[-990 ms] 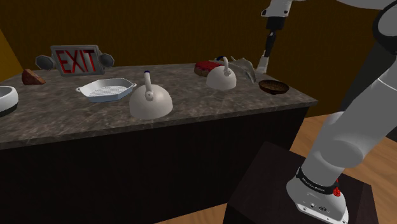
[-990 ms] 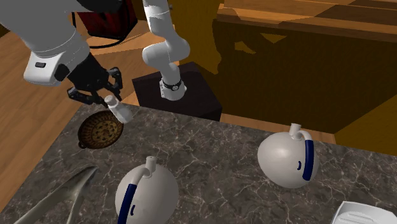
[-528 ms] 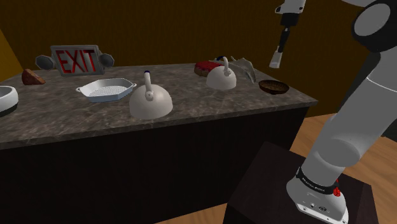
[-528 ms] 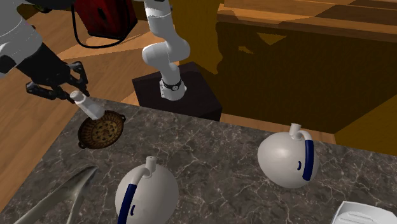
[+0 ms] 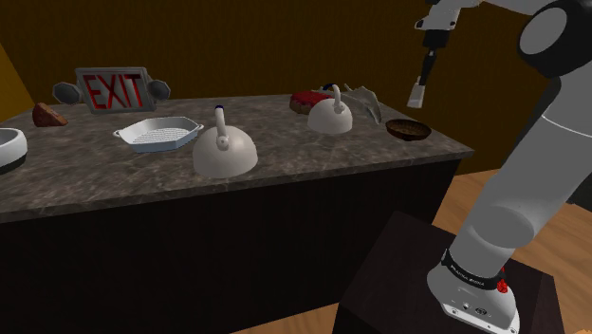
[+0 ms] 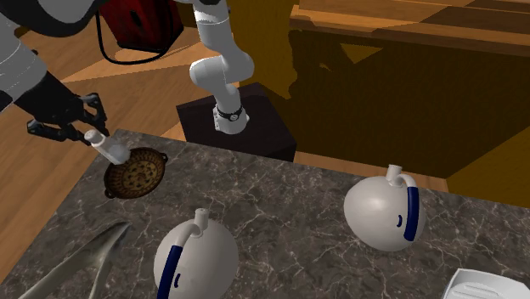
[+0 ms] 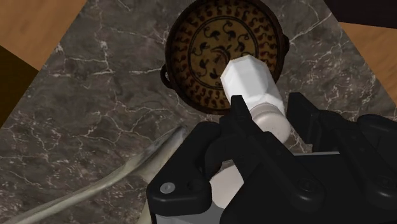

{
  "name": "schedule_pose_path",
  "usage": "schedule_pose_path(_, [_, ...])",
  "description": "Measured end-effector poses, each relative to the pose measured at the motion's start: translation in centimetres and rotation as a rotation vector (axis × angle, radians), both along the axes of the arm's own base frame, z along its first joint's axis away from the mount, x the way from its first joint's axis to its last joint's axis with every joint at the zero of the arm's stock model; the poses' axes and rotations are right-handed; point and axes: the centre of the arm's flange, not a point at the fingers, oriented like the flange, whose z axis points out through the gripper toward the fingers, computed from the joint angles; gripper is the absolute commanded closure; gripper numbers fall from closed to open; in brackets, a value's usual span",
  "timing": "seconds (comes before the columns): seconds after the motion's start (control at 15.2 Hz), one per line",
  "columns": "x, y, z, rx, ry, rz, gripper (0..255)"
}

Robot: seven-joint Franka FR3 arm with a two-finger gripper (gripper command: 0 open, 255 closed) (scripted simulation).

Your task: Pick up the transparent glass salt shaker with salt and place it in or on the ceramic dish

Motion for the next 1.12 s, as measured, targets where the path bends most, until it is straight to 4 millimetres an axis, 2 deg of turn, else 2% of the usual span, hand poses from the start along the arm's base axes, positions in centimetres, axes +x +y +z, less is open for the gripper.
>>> schedule_pose_path(0.86, [0.1, 0.0, -6.9, 0.000, 0.000, 0.000, 255])
schedule_pose_path(1.12, [-0.1, 0.0, -7.7, 0.000, 0.000, 0.000, 255])
